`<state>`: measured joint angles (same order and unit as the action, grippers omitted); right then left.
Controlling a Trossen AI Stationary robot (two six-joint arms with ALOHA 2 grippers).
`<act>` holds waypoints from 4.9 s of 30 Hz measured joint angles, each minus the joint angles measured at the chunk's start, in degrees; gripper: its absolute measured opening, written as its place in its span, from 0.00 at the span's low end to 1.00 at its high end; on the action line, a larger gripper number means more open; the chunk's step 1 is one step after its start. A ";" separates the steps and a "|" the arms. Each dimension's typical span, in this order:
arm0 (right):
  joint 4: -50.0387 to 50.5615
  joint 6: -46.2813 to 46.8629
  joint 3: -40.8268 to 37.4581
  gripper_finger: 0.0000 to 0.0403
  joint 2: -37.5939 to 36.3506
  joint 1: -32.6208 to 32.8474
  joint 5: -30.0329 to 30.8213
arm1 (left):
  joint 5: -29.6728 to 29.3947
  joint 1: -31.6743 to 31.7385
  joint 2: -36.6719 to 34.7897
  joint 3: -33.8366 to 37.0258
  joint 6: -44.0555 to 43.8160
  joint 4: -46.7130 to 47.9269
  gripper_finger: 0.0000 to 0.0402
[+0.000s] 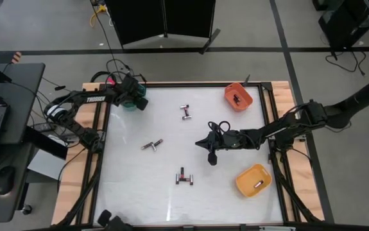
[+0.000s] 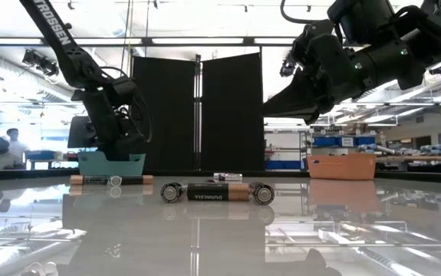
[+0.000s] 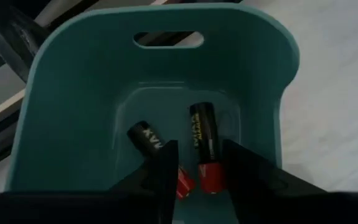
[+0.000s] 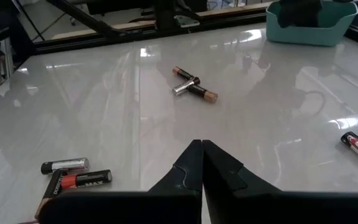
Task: Sort batteries
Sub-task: Put the red battery into the green bin, then put the silver battery into the yellow bin
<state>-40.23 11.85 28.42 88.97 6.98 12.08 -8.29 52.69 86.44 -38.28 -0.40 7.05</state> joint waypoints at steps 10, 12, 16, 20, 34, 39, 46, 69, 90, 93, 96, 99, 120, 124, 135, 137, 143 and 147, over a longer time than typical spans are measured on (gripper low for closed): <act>2.40 -0.07 0.02 0.03 -3.35 -0.07 -0.01 | -0.83 -3.75 -6.96 0.02 -0.04 -1.11 0.27; 5.44 -0.36 0.77 0.03 -5.29 -0.07 0.00 | -1.04 -4.89 -9.04 0.02 -0.04 -1.15 0.25; 17.36 -0.89 4.43 0.03 -8.98 -0.07 0.74 | -1.49 -8.12 -12.93 0.02 0.01 -1.37 0.21; 30.12 -1.69 10.24 0.03 -10.23 -1.15 3.15 | -2.98 -12.54 -15.85 0.04 0.21 -2.31 0.19; 37.64 -8.33 14.78 0.04 -9.26 -12.86 -5.99 | 5.29 -22.43 -16.09 0.04 8.27 -7.96 0.09; 37.64 -10.82 14.75 0.04 -8.39 -15.43 -6.98 | 11.93 -23.33 -16.05 0.04 9.22 -6.50 0.05; 36.26 -11.64 14.78 0.04 -7.71 -17.77 -13.96 | 15.06 -26.83 -15.77 0.04 10.67 -5.17 0.03; 35.58 11.18 14.84 0.15 1.83 3.44 -9.65 | 6.84 -37.72 -6.67 8.70 1.32 -27.48 0.03; 44.03 18.44 30.13 0.71 12.81 18.65 2.91 | 6.68 -44.23 -6.56 13.18 -1.40 -37.01 0.03; 48.31 18.25 34.00 0.71 15.76 18.98 2.96 | 6.65 -45.03 -6.56 13.18 -1.47 -37.26 0.03; 51.32 17.83 36.91 0.71 18.13 19.15 3.08 | 6.63 -45.70 -6.56 13.18 -1.57 -37.25 0.03; 54.10 17.73 38.86 0.72 19.85 19.20 3.08 | 6.45 -46.28 -6.56 13.18 -1.60 -37.20 0.03; 54.45 21.00 39.69 0.83 20.57 18.22 -0.31 | 6.38 -47.59 -6.56 13.18 -2.16 -37.29 0.03; 54.50 19.62 39.69 0.87 20.60 17.86 -0.31 | 6.38 -47.59 -6.56 13.18 -2.14 -37.24 0.03; 54.47 16.70 39.69 0.87 20.61 17.68 2.16 | 6.38 -47.59 -6.56 13.18 -2.10 -37.18 0.03; 54.21 16.60 39.69 0.87 21.12 17.68 2.27 | 6.38 -47.59 -6.56 13.18 -2.12 -37.15 0.03; 53.55 16.28 39.67 0.87 23.39 17.94 2.23 | 6.36 -47.59 -6.56 13.18 -2.14 -36.96 0.03; 53.56 16.25 39.63 0.87 24.33 18.30 1.98 | 6.36 -47.59 -6.56 13.18 -2.16 -36.71 0.03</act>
<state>13.34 28.10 68.05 113.30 25.28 14.06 -1.93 5.10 79.88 -25.10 -2.57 -29.67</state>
